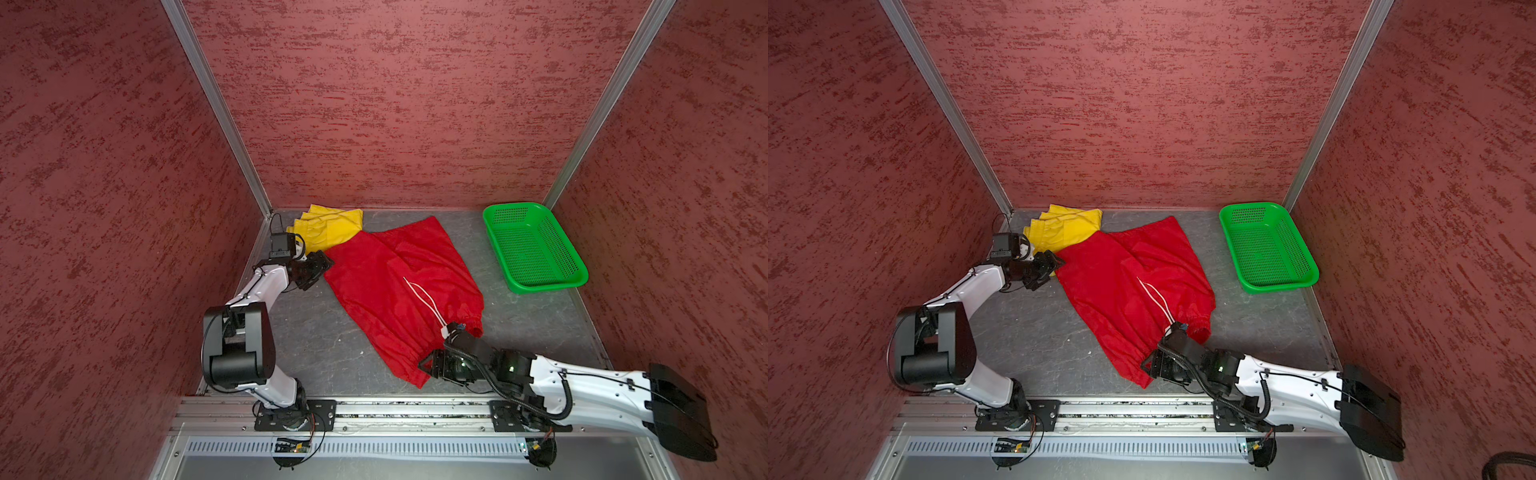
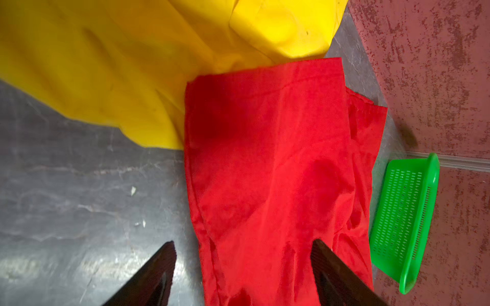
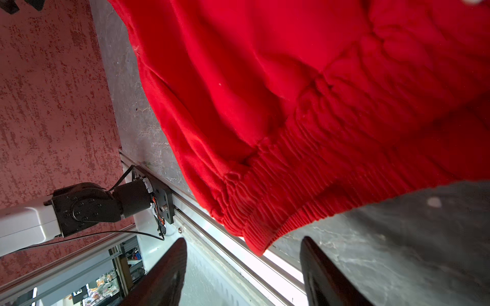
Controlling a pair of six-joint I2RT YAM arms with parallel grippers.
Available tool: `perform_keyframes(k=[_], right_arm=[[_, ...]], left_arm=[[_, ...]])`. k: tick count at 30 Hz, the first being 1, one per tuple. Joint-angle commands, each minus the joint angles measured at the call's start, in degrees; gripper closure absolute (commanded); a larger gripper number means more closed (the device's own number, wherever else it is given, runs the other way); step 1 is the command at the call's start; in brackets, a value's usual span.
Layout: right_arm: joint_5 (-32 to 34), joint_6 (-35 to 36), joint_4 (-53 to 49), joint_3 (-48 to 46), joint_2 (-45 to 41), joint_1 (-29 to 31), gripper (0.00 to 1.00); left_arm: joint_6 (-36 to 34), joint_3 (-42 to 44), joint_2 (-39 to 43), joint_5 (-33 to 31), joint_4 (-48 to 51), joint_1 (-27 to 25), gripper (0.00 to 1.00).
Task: Fold and stack the shorts
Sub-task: 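Pull the far corner with the left gripper while the right holds the waistband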
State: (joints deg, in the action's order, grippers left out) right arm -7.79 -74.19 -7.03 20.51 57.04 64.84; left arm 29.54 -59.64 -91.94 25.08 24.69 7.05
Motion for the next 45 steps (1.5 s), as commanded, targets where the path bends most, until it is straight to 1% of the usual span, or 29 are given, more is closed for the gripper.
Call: perform_keyframes(k=[1, 7, 9, 16, 21, 24, 27, 30, 33, 35, 36, 39, 42, 45], right_arm=[[0.8, -4.3, 6.1, -0.3, 0.9, 0.4, 0.3], [3.9, -4.1, 11.4, -3.1, 0.1, 0.3, 0.31], [4.9, -3.8, 12.5, -3.8, -0.1, 0.3, 0.31], [4.7, -3.5, 21.4, -7.8, 0.8, 0.3, 0.34], [3.3, -3.0, 24.6, -8.5, 3.3, 0.3, 0.34], [2.5, -2.8, 27.3, -9.1, 5.1, 0.2, 0.35], [3.5, -3.1, 28.5, -9.5, 6.0, 0.3, 0.37], [5.5, -1.9, 29.9, -9.8, 5.9, 0.2, 0.45], [7.0, -0.4, 31.7, -10.3, 5.6, -0.3, 0.66], [7.3, 1.1, 33.8, -10.9, 4.5, -0.6, 0.77], [7.5, 1.9, 34.6, -11.2, 3.7, -0.7, 0.8], [9.3, 5.3, 34.0, -11.2, -1.4, -1.2, 0.91], [11.7, 8.6, 26.1, -9.5, -8.4, -2.3, 1.0], [13.7, 13.4, 14.7, -6.0, -15.5, -3.6, 1.0]], left_arm=[[-0.9, -3.1, -2.9, -2.4, -1.3, 0.6, 0.19], [-2.8, -8.6, -9.3, -4.6, 0.3, 0.6, 0.19], [-2.9, -9.6, -10.7, -4.6, -0.3, 0.6, 0.21], [-2.3, -11.7, -14.5, -3.8, -2.8, 0.2, 0.25], [-2.3, -13.9, -16.7, -3.4, -3.4, -1.3, 0.32], [-2.5, -14.4, -17.6, -3.6, -3.9, -2.3, 0.38], [-2.3, -14.5, -18.1, -3.8, -4.3, -2.7, 0.46], [-2.2, -14.5, -18.1, -4.0, -4.2, -2.7, 0.58], [-2.3, -14.0, -17.4, -4.2, -4.0, -2.8, 0.75], [-2.4, -13.8, -16.6, -4.4, -3.7, -2.7, 0.85], [-2.3, -13.7, -16.0, -4.4, -3.6, -2.7, 0.88], [-1.7, -12.8, -13.6, -4.7, -3.9, -2.3, 0.93], [-1.5, -12.6, -11.1, -4.9, -3.4, -1.9, 0.96], [-1.5, -12.6, -8.2, -5.2, -2.5, -1.2, 0.98]])
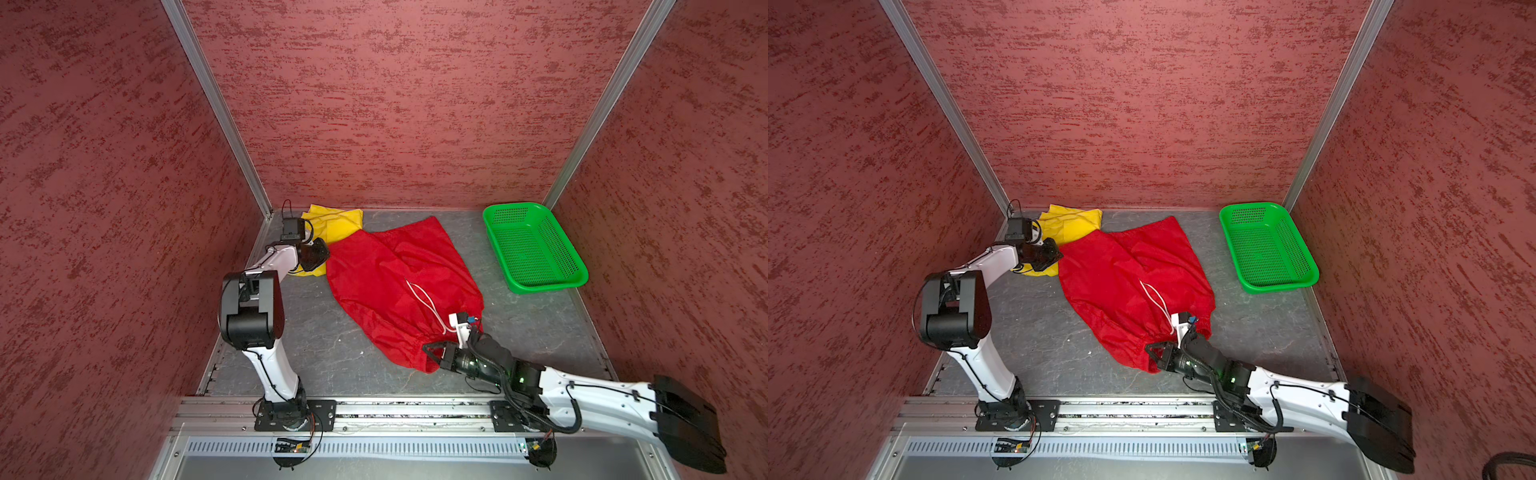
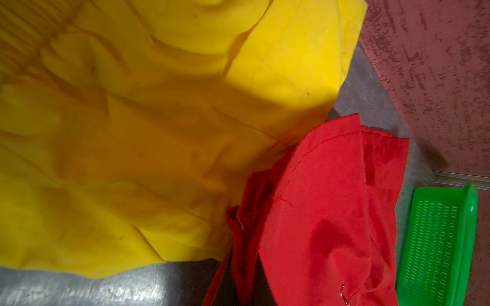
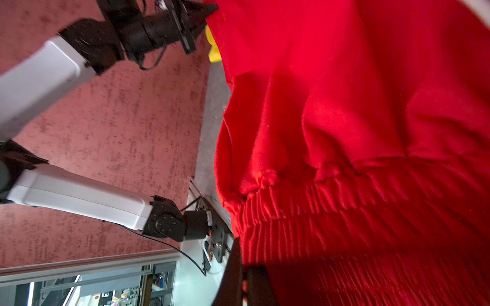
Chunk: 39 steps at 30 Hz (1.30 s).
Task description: Fold and stack the shorts
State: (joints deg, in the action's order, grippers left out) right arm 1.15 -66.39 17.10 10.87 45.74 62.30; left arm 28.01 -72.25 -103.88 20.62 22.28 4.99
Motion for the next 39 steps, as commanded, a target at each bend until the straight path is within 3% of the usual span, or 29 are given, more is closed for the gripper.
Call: perform_keyframes(k=[1, 5, 9, 15, 17, 22, 27, 33, 39], right_arm=[[5.6, 7.4, -13.3, 5.2, -6.3, -1.3, 1.0], [5.0, 14.2, -25.2, 10.5, -10.6, -1.3, 1.0], [-2.6, 19.3, -27.0, 14.6, -9.6, -1.3, 1.0], [-15.0, 18.4, -27.1, 17.8, -1.1, -1.2, 1.0], [-16.1, 17.7, -27.6, 19.0, 0.8, -1.2, 1.0], [-10.7, 14.7, -28.3, 20.5, -4.5, -1.4, 1.0], [-8.4, 6.0, -27.6, 16.3, -12.9, -1.5, 1.0], [2.3, -0.9, -40.2, 16.1, -20.6, -1.7, 1.0], [8.8, -7.6, -50.4, 15.7, -27.2, -3.2, 1.0]], left_arm=[[0.0, 0.1, 4.6, -0.8, 0.2, 1.0, 0.99], [-0.9, -0.8, 7.8, -1.2, 2.5, 1.8, 1.0], [-2.5, -2.1, 10.9, -2.3, 5.7, 2.0, 0.99], [-5.9, -1.9, 16.8, -5.9, 11.1, 2.7, 0.99], [-6.8, -1.9, 18.3, -6.9, 12.3, 2.8, 0.99], [-7.2, -5.8, 19.5, -8.4, 14.6, 1.4, 1.0], [-9.6, -14.7, 15.3, -13.6, 18.1, -4.6, 1.0], [-10.3, -26.2, 6.4, -17.3, 20.4, -12.2, 1.0], [-10.6, -40.5, -5.3, -20.6, 23.8, -19.5, 1.0]])
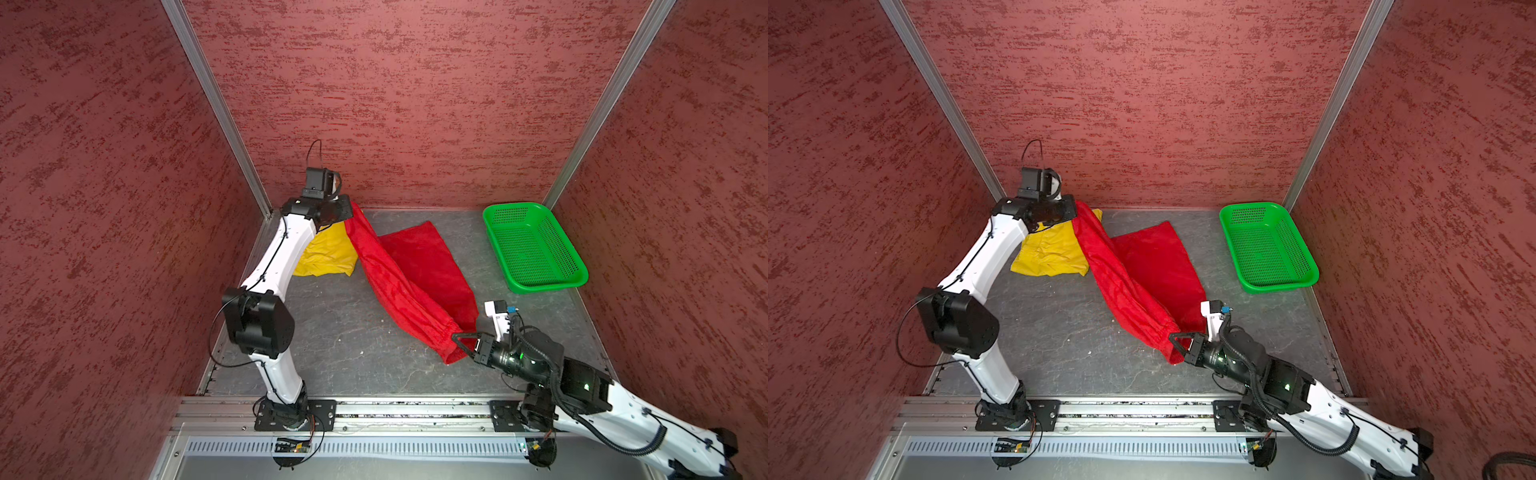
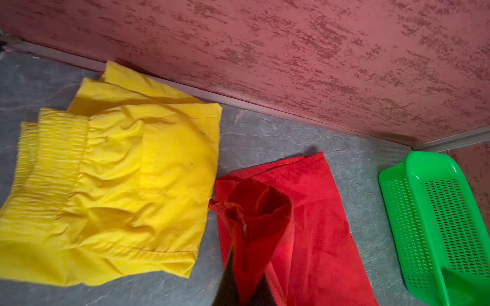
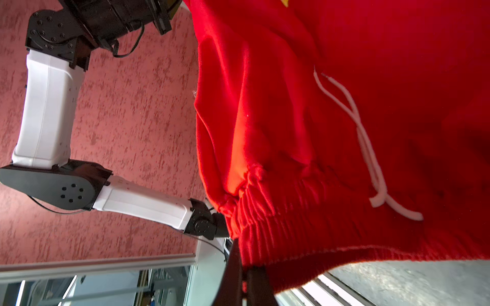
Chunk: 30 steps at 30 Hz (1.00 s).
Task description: Fold and stack the shorts
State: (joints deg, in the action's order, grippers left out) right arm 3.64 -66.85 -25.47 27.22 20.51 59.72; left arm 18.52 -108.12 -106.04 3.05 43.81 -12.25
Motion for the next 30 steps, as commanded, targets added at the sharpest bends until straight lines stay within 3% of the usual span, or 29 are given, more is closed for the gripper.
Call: perform_keyframes(k=[1, 8, 13, 19, 20, 23, 24, 25, 30], right_arm=[[7.0, -8.5, -9.7, -0.7, -2.8, -0.8, 1.0], [13.2, -17.6, -21.1, -1.5, -10.2, -1.3, 1.0], [14.5, -20.9, -24.6, -2.7, -11.0, -1.2, 1.0], [18.6, -25.2, -29.6, -3.1, -8.2, -1.4, 1.0], [19.6, -25.7, -30.1, -3.3, -7.8, -1.4, 1.0], [22.1, -26.1, -29.5, -4.2, -6.3, -1.5, 1.0], [22.7, -25.5, -29.0, -4.3, -5.5, -1.6, 0.95], [23.2, -24.5, -28.7, -4.1, -4.4, -1.8, 0.83], [26.4, -19.4, -32.6, 2.5, 4.5, -3.0, 0.51]], left_arm=[[-1.2, -7.4, -5.2, -3.7, 3.1, -3.6, 0.99], [-1.7, -25.5, -18.8, -6.8, 7.5, -9.6, 0.99], [-1.8, -36.6, -27.9, -8.6, 10.5, -12.3, 0.98], [-1.7, -40.8, -35.5, -10.4, 9.0, -15.3, 0.88], [-1.8, -40.8, -36.7, -10.4, 8.4, -15.8, 0.82], [-1.6, -40.9, -39.1, -9.2, 7.7, -17.0, 0.44], [-1.5, -40.9, -39.4, -9.0, 7.9, -17.2, 0.36], [-1.4, -40.9, -39.4, -8.8, 8.2, -17.4, 0.29], [-1.8, -37.0, -35.8, -7.7, 9.5, -16.5, 0.14]])
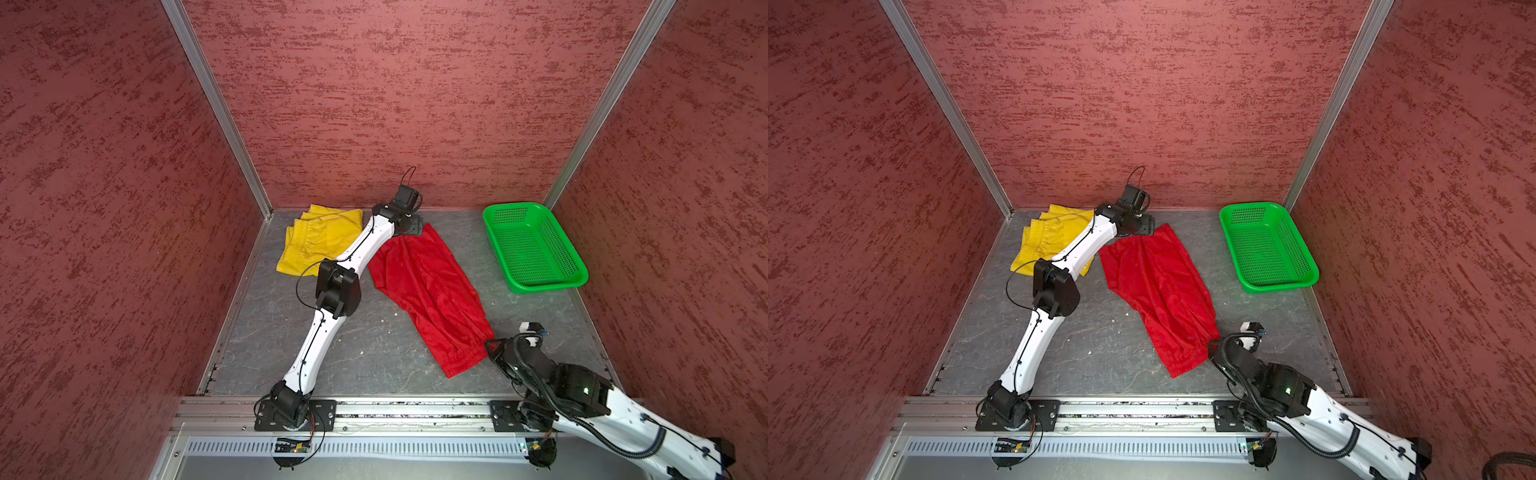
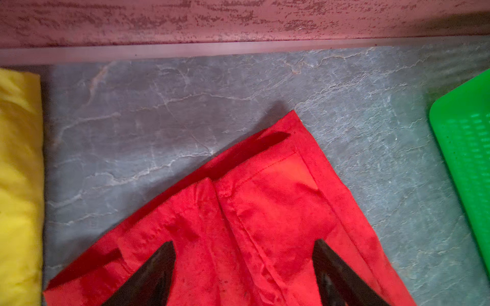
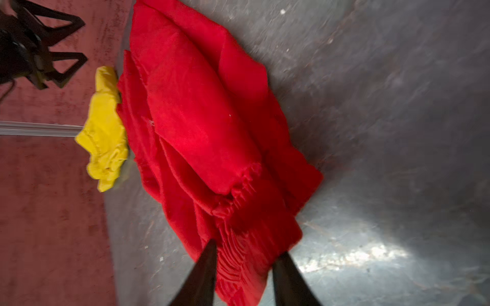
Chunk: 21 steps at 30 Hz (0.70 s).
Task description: Fold and stack the shorts
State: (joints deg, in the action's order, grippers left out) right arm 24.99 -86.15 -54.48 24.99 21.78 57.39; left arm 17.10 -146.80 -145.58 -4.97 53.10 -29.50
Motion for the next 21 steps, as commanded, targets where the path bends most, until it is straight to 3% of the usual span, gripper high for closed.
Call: perform_keyframes(k=[1, 5, 8, 12, 16, 21], right_arm=[[6.2, 1.2, -5.1, 7.0, 5.6, -0.9, 0.47], [10.5, 6.9, -10.9, 18.1, 15.2, -1.3, 0.43], [9.6, 15.2, -7.4, 23.4, 20.8, -1.4, 0.44], [-2.7, 28.7, 12.7, 21.3, 25.6, -2.0, 0.47], [-16.0, 29.4, 28.4, 15.1, 30.4, -5.5, 0.49], [-27.6, 27.8, 39.3, 6.5, 35.2, -12.5, 0.5]], left_arm=[[-0.3, 4.4, 5.8, 1.1, -0.2, 1.1, 0.14], [0.1, 20.0, 15.3, 5.4, -5.1, 2.4, 0.21], [0.9, 32.4, 22.2, 9.3, -11.1, 2.5, 0.32], [2.9, 45.1, 26.8, 13.3, -18.5, 2.5, 0.42], [4.3, 49.5, 25.3, 15.6, -21.3, 2.3, 0.48], [5.3, 51.5, 20.9, 16.1, -23.2, 2.3, 0.63]])
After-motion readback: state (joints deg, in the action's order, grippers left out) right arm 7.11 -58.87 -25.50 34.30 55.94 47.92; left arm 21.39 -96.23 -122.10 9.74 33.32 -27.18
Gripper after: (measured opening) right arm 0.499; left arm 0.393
